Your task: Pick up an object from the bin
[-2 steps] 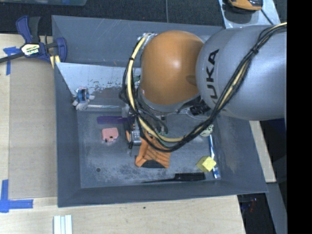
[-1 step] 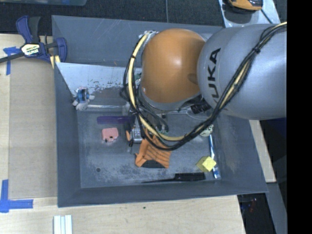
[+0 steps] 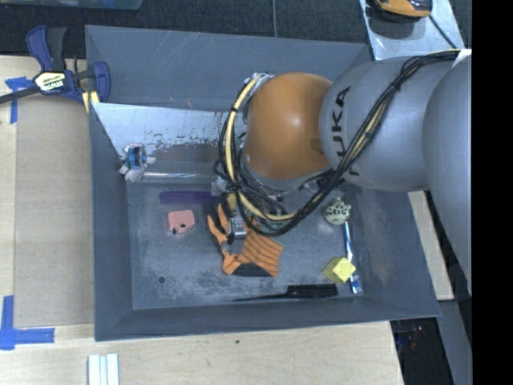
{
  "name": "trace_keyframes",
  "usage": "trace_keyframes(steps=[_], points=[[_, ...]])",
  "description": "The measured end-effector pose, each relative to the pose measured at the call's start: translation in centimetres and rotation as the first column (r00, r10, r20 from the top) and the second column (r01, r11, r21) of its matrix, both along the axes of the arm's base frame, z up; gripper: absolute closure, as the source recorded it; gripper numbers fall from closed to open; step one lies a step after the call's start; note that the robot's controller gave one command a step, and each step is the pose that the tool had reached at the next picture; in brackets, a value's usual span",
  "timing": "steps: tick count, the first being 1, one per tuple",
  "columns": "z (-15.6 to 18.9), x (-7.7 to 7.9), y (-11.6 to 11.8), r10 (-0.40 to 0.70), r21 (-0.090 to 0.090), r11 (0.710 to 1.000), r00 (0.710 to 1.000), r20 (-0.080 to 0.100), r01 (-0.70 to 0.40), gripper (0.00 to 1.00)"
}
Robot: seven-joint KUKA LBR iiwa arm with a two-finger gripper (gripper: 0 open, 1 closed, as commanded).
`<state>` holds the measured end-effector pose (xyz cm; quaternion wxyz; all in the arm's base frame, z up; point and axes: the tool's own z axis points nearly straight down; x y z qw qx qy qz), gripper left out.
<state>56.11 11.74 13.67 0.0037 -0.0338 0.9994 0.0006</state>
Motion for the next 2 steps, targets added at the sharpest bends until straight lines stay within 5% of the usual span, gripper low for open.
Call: trace_keyframes(steps=[1,2], points=[[-6.3,4.0,-4.4,0.174,0.002,0.985,0.985,0.012,-0.174,0.00],[-6.5,3.2,-5.4,0.431,-0.003,0.902,0.902,0.007,-0.431,0.00]])
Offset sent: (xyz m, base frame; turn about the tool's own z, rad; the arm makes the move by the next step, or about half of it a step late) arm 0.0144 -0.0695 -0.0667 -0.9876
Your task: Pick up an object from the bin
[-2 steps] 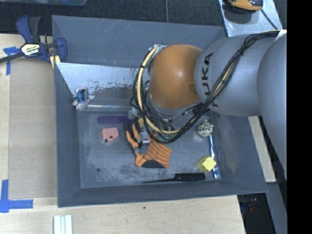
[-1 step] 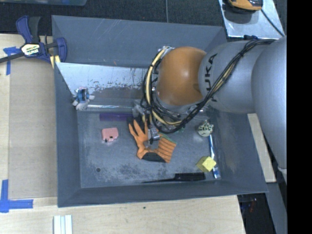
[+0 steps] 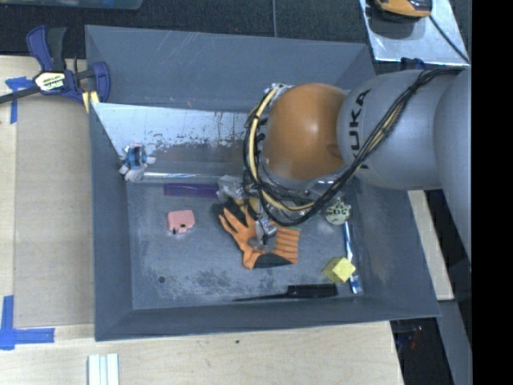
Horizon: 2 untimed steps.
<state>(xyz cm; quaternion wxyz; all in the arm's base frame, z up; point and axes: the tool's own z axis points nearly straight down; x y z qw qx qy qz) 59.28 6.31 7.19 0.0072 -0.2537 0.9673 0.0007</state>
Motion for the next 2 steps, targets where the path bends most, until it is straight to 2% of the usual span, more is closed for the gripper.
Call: trace_keyframes(steps=[1,2], points=[[-0.06,0.37,0.07,0.065,0.000,0.998,0.998,0.004,-0.065,0.00],[0.29,0.32,-0.06,0.142,-0.001,0.990,0.990,0.013,-0.142,1.00]])
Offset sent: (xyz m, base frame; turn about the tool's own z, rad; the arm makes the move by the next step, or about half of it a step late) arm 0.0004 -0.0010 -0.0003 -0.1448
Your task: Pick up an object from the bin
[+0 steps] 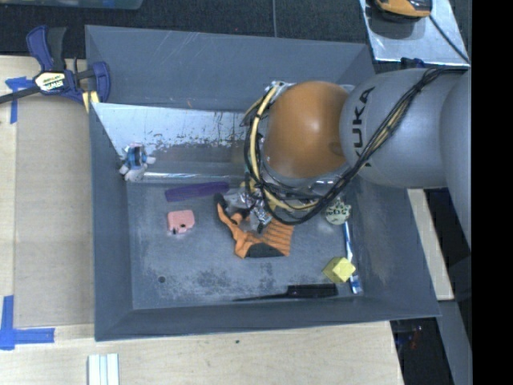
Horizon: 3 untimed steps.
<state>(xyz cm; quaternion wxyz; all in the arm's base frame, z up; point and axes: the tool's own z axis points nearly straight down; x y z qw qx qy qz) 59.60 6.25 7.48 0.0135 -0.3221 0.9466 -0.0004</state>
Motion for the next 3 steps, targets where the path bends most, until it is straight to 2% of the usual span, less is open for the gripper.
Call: trace_keyframes(steps=[1,3], points=[[0.0,0.0,0.0,-0.002,0.001,1.000,1.000,0.000,0.002,1.00],[2.2,-0.1,0.0,-0.005,0.001,1.000,1.000,-0.001,0.005,1.00]])
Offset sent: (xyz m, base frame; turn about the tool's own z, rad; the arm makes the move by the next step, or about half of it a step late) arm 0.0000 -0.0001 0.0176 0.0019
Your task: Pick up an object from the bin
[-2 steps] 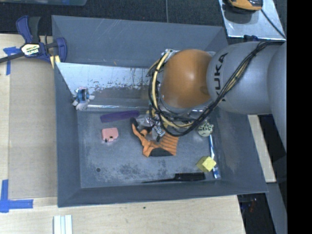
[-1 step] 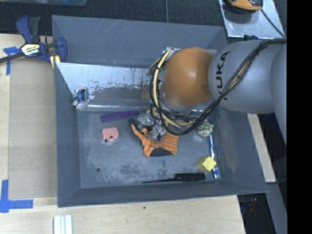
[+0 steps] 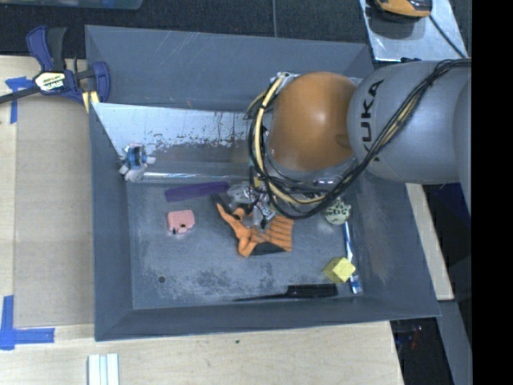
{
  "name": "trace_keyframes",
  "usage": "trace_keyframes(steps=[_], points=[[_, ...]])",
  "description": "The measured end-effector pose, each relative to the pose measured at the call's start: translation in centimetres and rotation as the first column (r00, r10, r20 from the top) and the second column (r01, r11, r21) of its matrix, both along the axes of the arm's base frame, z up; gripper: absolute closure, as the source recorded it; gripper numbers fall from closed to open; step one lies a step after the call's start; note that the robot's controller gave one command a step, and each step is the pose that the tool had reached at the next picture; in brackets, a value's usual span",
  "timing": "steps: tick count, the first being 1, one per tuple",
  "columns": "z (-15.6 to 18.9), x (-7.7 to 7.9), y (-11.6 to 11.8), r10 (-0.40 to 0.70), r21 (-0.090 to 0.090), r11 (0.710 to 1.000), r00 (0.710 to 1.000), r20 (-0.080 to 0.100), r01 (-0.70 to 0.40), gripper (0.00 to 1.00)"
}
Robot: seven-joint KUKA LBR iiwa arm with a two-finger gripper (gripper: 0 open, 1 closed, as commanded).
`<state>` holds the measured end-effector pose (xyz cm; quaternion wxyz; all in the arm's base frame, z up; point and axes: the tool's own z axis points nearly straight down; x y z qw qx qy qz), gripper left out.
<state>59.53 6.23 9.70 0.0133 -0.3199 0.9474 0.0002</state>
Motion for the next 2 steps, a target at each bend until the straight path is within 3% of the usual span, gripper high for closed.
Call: trace_keyframes(steps=[2], points=[[3.5,0.0,0.0,-0.003,0.001,1.000,1.000,0.002,0.003,1.00]])
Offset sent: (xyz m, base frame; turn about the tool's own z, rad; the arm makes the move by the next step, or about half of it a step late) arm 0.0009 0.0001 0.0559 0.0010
